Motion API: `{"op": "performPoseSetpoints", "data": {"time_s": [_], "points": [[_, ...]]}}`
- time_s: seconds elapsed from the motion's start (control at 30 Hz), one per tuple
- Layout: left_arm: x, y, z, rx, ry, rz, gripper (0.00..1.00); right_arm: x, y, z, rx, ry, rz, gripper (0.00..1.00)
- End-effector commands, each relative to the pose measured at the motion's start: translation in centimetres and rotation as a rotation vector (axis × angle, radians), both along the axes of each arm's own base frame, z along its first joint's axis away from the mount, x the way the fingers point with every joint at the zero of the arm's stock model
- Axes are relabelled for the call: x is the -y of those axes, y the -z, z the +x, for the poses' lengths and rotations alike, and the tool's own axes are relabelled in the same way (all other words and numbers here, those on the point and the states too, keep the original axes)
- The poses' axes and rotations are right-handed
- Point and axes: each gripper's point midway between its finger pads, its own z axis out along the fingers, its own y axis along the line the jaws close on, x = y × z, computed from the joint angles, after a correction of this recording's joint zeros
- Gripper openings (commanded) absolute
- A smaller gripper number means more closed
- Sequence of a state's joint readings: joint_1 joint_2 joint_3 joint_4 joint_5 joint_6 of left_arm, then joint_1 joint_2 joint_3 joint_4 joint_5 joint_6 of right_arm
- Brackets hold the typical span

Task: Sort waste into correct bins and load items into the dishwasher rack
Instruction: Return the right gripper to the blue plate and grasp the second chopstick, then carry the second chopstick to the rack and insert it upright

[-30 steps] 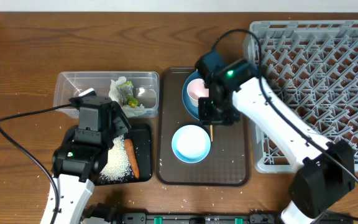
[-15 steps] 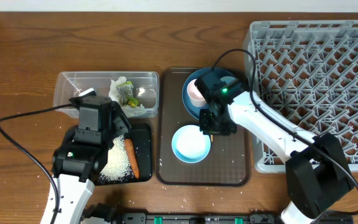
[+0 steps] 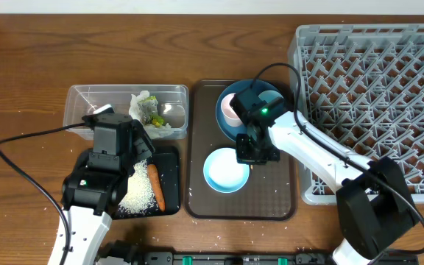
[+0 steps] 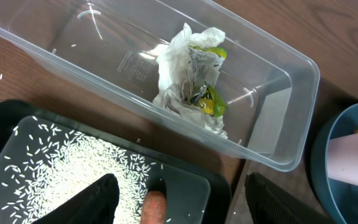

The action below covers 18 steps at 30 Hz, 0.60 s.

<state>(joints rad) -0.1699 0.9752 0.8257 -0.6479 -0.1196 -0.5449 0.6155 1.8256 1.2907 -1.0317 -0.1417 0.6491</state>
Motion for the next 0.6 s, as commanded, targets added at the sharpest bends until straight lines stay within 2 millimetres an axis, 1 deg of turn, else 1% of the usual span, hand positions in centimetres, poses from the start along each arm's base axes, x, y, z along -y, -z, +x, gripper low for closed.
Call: {"op": "performPoseSetpoints", "data": {"time_s": [0.0, 0.03, 0.13, 0.37, 0.47, 0.57], "points": [[-0.5, -0.5, 0.1, 0.012, -0.01, 0.025, 0.68, 0.5, -0.9, 0.2, -0.011, 0.008, -0.007, 0.01], [-0.5, -0.5, 0.1, 0.012, -0.01, 0.025, 0.68, 0.6, -1.3, 0.4, -0.011, 0.007, -0.006, 0.01], [-0.5, -0.5, 0.1, 0.012, -0.01, 0.025, 0.68, 0.9, -3.5, 1.6, 0.012, 0.001, 0.008, 0.01], [-0.5, -0.5, 0.1, 0.012, -0.01, 0.025, 0.68, 1.3, -10.3, 5.2, 0.14, -0.013, 0.077, 0.01], [-0.5, -0.5, 0.1, 0.012, -0.01, 0.025, 0.68, 2.4, -12.7, 6.4, 0.185, -0.021, 0.091, 0.01], [-0.5, -0.5, 0.1, 0.012, -0.01, 0.025, 0.68, 4.0, -14.1, 7.3, 0.208, -0.033, 0.091, 0.01]]}}
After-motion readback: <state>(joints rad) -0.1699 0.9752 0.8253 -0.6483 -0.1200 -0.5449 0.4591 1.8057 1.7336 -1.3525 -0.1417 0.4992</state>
